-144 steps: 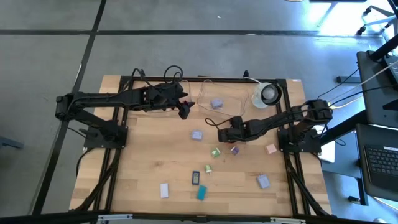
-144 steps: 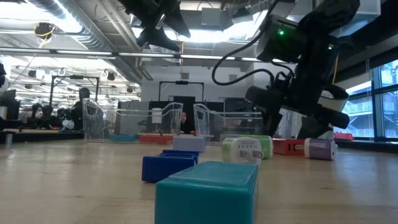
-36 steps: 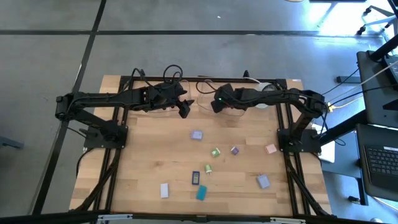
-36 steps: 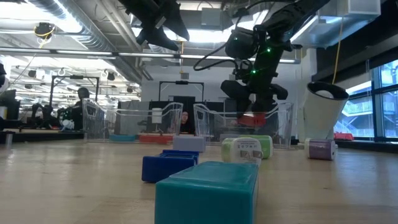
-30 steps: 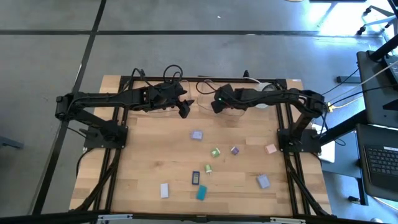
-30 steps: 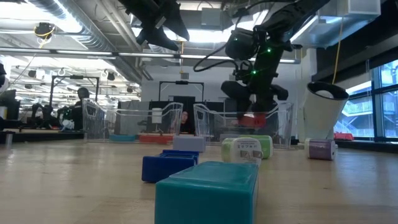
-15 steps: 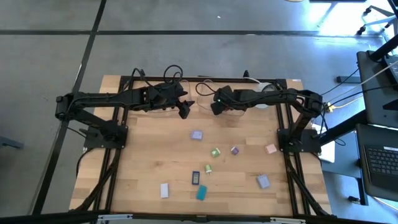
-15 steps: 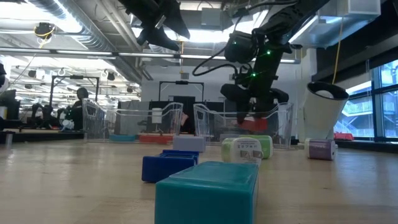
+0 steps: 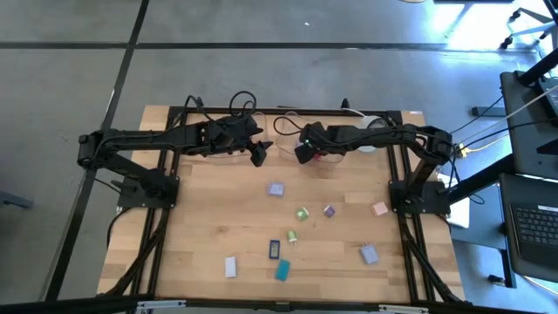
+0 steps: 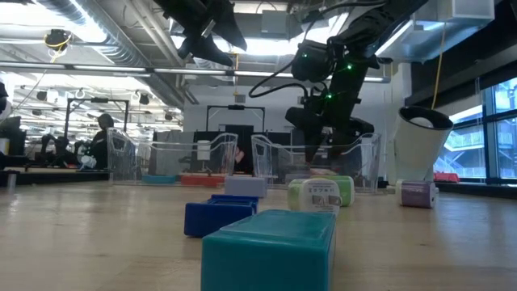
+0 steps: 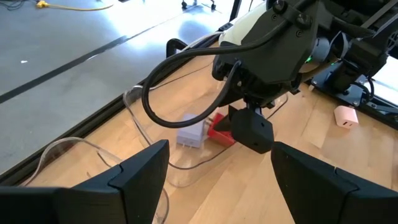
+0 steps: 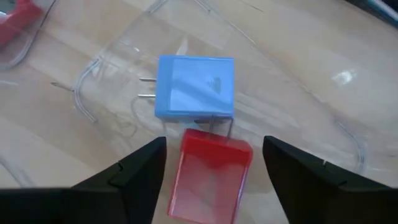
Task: Pick & Place Office items
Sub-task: Put the bottom purple charger adapter into the right transparent bin
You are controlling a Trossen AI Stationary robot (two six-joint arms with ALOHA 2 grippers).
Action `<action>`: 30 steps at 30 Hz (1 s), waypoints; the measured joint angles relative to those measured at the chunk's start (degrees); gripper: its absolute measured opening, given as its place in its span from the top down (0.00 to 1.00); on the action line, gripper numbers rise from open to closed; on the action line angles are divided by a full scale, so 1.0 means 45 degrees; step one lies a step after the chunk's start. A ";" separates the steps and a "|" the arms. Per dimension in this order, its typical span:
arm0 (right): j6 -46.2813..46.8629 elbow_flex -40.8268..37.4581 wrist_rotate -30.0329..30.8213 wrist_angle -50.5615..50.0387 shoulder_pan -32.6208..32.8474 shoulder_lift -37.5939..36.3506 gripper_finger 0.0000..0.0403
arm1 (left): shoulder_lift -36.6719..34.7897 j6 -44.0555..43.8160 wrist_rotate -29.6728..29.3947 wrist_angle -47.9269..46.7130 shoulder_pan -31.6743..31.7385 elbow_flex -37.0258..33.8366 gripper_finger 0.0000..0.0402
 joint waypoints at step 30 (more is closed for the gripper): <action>0.0340 -0.0016 -0.2662 -0.8480 0.2734 -0.5600 0.33 | 0.0004 -0.0447 0.0253 -0.0855 -0.0004 -0.0005 0.31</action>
